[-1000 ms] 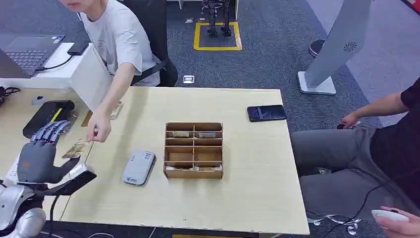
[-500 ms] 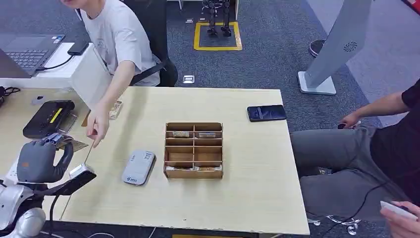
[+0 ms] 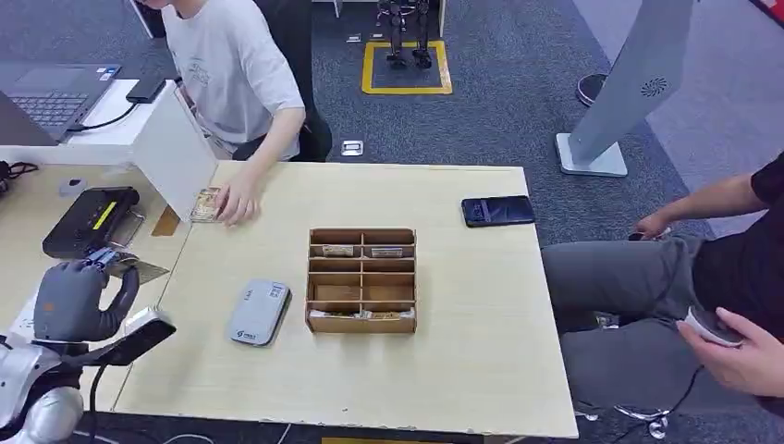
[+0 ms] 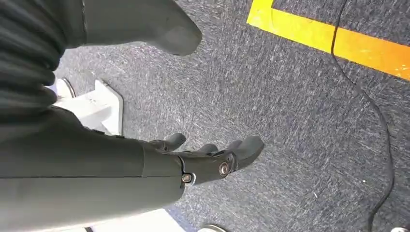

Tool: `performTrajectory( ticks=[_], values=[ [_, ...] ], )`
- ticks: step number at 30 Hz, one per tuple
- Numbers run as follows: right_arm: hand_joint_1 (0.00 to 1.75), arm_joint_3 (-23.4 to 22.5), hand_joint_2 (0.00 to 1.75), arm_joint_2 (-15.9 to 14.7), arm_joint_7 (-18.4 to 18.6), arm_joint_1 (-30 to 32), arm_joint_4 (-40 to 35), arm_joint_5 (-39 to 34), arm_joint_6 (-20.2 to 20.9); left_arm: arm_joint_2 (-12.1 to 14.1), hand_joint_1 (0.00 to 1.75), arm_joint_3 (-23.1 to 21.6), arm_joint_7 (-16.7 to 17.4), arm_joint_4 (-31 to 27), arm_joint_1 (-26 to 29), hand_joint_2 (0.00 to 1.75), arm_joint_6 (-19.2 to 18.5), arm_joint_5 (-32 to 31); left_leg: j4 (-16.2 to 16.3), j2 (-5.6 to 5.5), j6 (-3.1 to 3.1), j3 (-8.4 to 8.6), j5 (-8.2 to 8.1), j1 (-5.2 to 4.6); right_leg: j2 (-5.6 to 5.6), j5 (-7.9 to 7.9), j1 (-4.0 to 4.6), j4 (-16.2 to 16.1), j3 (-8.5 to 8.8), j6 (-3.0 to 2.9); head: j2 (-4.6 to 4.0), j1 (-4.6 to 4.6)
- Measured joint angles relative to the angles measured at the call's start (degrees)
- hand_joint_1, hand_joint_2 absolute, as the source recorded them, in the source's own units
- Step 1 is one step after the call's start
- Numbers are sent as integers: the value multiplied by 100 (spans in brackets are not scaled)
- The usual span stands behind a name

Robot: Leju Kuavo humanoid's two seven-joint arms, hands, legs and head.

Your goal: Pass the card to the sensor for recognition and then transmit it.

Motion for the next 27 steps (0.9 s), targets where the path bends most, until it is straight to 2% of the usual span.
performTrajectory(
  ticks=[1, 4, 5, 6, 8, 10, 13, 15, 19, 27],
  values=[
    [0, 0, 175, -4, -4, -6, 13, 0, -2, -13, 175, 0, -126, 0, 1, 175, -104, 296, 0, 0, 0, 0, 0, 0, 0, 0, 0, 0, 0, 0, 0, 0],
    [0, 0, 175, -17, -4, -19, 37, 0, -13, -52, 175, 0, -194, 0, -1, 175, -319, 587, 0, 1, 0, 1, 0, 0, 1, 0, 0, 0, -1, 0, 0, 2],
    [0, 0, 175, -20, -2, -21, 41, 0, -13, -66, 175, 0, -183, -4, -1, 175, -604, 903, 0, 1, 0, 2, 0, 0, 1, 0, 0, 0, -1, 0, 0, 0],
    [0, -2, 175, -20, 2, -22, 41, 0, -2, -107, 175, 0, -87, -22, -1, 175, -1102, 1296, 1, 1, 0, 2, 0, 0, 1, 0, 0, 0, -1, 0, 0, 0],
    [0, -15, 175, -20, 11, -18, 17, 0, 59, -259, 175, -18, 146, -96, -1, 175, -1800, 1953, 2, 0, 2, 1, 1, -1, 0, 0, 0, 0, -1, 1, 0, 2],
    [0, -15, 175, -17, 31, -16, -13, 0, 101, -409, 175, -147, 419, -162, -21, 175, -2082, 2373, 3, 0, 2, 1, 1, -3, 0, 4, 0, 0, -2, 6, 0, 2],
    [0, -15, 175, -20, 27, -26, 0, 0, -2, -699, 175, -412, 907, -151, -217, 175, -2128, 2991, 8, -4, 3, -4, 1, -3, -5, 7, -1, -1, -1, 11, 0, 0],
    [0, -15, 175, -22, -48, -72, 70, 0, -188, -862, 175, -634, 1089, -133, -353, 175, -2043, 3400, 8, -3, 3, -4, 2, -3, -3, 10, -1, -1, -1, 12, 0, 0],
    [0, -15, 175, -70, -28, -159, 302, 2, -444, -1123, 175, -1018, 1192, -53, -597, 175, -1763, 3882, 11, -3, 7, -3, 4, -3, -3, 14, -1, -1, -1, 10, 0, 0],
    [0, -15, 175, -166, 39, -187, 601, 2, -509, -1259, 175, -1353, 1260, 11, -778, 175, -1599, 3987, 10, -2, 7, -5, 4, -1, -1, 14, 0, 0, -3, 9, 0, 0]
  ],
)
